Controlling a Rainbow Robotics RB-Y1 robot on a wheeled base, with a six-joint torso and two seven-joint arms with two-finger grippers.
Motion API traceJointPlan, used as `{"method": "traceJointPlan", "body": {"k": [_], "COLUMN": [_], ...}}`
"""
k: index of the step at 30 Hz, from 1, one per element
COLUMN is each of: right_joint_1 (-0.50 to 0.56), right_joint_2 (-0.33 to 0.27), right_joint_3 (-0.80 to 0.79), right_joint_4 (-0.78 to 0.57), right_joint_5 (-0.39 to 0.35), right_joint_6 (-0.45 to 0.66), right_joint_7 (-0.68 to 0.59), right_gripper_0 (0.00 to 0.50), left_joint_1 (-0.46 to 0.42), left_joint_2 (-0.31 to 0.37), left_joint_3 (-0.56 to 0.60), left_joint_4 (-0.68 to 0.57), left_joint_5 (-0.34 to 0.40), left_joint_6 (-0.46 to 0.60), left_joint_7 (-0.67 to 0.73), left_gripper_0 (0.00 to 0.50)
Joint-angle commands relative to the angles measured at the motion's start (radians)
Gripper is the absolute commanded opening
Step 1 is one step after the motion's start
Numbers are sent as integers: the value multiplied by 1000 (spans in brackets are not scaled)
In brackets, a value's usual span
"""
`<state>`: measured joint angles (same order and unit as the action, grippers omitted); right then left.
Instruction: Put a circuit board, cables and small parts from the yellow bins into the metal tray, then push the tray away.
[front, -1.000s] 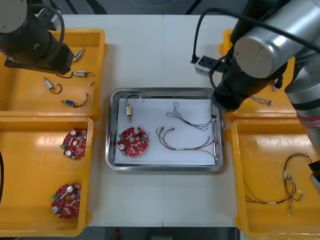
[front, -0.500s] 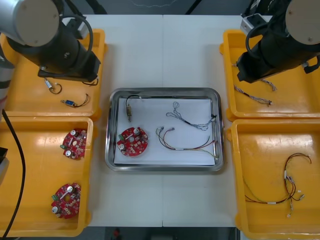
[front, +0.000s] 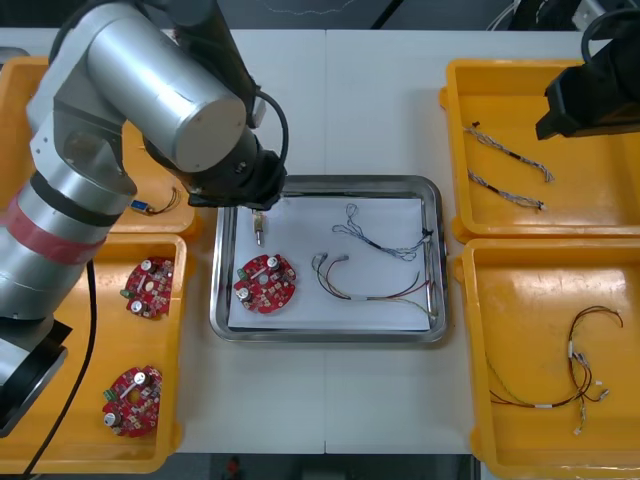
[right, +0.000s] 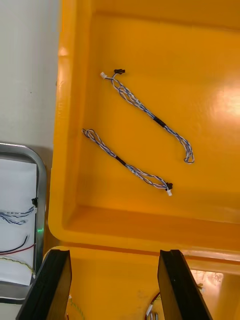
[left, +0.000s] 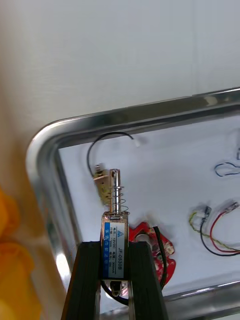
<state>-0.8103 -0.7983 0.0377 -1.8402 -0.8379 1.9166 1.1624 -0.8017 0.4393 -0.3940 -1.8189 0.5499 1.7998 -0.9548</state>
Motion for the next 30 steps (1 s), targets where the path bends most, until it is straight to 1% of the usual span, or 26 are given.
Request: {"method": "traceJointPlan", "body": {"k": [1,5,7,13,17,21,23,26,30], "right_joint_1": [31,83,129,266,341,424,465,507,536], "right_joint_2": [-91,-119,-133,-165,-170,-170,-170,-168,-168], "right_joint_3": [-108,-167,-209,-317,-395,-456,-475,-483,-486], "right_joint_4": [-37,-74,-113,-202,-232,-281,-309,-338,-363], "right_joint_5": [-69,-105,-121,-165,-201,-210,-208,-210,-208], "right_joint_6": [3,3,3,3,3,3,3,3,3], "right_joint_7": [-99,-141,-147,-152,-156,-158,-161,-162,-162], "right_gripper_0": [500,500,500,500,500,500,500,500,500], "left_joint_1": [-36,-36,-34,-33,-16,-1,6,18,33], "left_joint_2": [-48,-67,-79,-90,-90,-85,-83,-79,-71], "left_joint_3": [-74,-117,-132,-164,-178,-194,-212,-224,-232], "left_joint_4": [41,92,118,151,158,158,158,158,158], "left_joint_5": [-36,-71,-84,-94,-104,-110,-125,-136,-143], "left_joint_6": [-70,-122,-142,-181,-212,-234,-237,-252,-269], "left_joint_7": [59,70,77,94,103,107,111,116,116], "left_gripper_0": [2,0,1,0,0,0,1,0,1]}}
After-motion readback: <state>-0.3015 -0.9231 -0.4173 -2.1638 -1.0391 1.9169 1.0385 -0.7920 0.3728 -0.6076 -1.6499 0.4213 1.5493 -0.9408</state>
